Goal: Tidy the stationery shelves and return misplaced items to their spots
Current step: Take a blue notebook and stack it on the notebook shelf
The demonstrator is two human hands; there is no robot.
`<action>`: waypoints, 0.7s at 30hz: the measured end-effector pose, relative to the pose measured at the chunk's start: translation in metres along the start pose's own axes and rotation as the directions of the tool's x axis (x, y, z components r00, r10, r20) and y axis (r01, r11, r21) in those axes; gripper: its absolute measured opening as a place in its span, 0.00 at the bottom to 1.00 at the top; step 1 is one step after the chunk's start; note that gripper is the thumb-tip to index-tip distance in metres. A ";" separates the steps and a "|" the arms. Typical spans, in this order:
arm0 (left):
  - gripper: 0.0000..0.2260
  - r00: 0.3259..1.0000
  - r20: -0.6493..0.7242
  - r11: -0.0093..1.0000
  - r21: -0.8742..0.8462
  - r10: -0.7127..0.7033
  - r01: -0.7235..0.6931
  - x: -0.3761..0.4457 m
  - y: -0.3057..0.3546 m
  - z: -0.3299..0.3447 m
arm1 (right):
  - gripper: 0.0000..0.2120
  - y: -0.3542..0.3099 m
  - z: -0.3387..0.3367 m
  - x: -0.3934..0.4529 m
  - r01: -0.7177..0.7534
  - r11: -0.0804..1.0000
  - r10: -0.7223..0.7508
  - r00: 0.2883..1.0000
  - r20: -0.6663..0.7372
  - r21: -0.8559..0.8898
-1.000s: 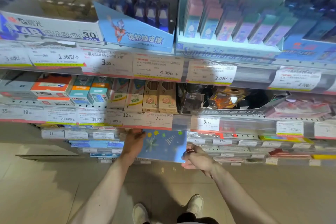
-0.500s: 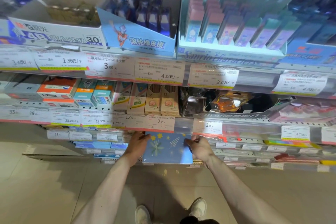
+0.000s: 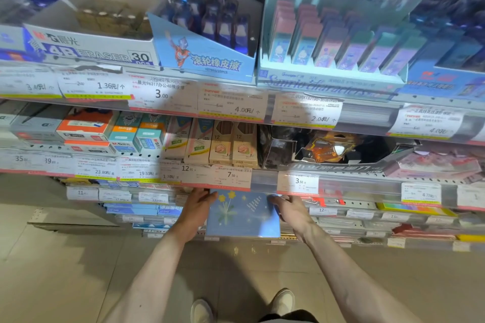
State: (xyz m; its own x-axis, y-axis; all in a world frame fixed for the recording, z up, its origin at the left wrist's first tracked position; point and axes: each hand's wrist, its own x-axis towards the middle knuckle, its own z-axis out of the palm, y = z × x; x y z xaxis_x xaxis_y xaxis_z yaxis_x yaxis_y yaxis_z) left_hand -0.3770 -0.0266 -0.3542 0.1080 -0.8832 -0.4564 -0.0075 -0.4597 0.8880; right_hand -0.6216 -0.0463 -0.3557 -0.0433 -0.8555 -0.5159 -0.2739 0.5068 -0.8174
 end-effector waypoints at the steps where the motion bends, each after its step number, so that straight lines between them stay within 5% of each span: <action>1: 0.15 1.000 0.006 1.000 0.004 -0.009 0.009 -0.002 -0.002 -0.002 | 0.15 0.000 0.002 -0.002 0.001 1.000 -0.001 1.000 -0.007 -0.024; 11: 0.04 1.000 -0.004 0.999 0.039 0.011 -0.011 -0.023 -0.025 -0.017 | 0.20 0.029 0.023 -0.024 0.031 0.994 -0.043 0.994 -0.104 -0.107; 16: 0.25 0.998 -0.001 0.990 0.129 0.057 -0.056 -0.028 -0.053 -0.025 | 0.22 0.050 0.026 -0.044 0.072 0.988 -0.088 0.989 -0.115 -0.135; 21: 0.10 0.996 -0.014 0.977 0.197 0.091 -0.087 -0.057 -0.061 -0.017 | 0.21 0.071 0.020 -0.067 0.108 0.988 -0.121 0.986 -0.116 -0.109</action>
State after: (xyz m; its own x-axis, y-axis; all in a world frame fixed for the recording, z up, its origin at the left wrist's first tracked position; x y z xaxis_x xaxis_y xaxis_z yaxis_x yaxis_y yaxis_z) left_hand -0.3655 0.0532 -0.3811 0.1211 -0.9201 -0.3724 -0.2121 -0.3905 0.8958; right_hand -0.6194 0.0493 -0.3840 -0.1211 -0.9170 -0.3800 -0.3797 0.3965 -0.8358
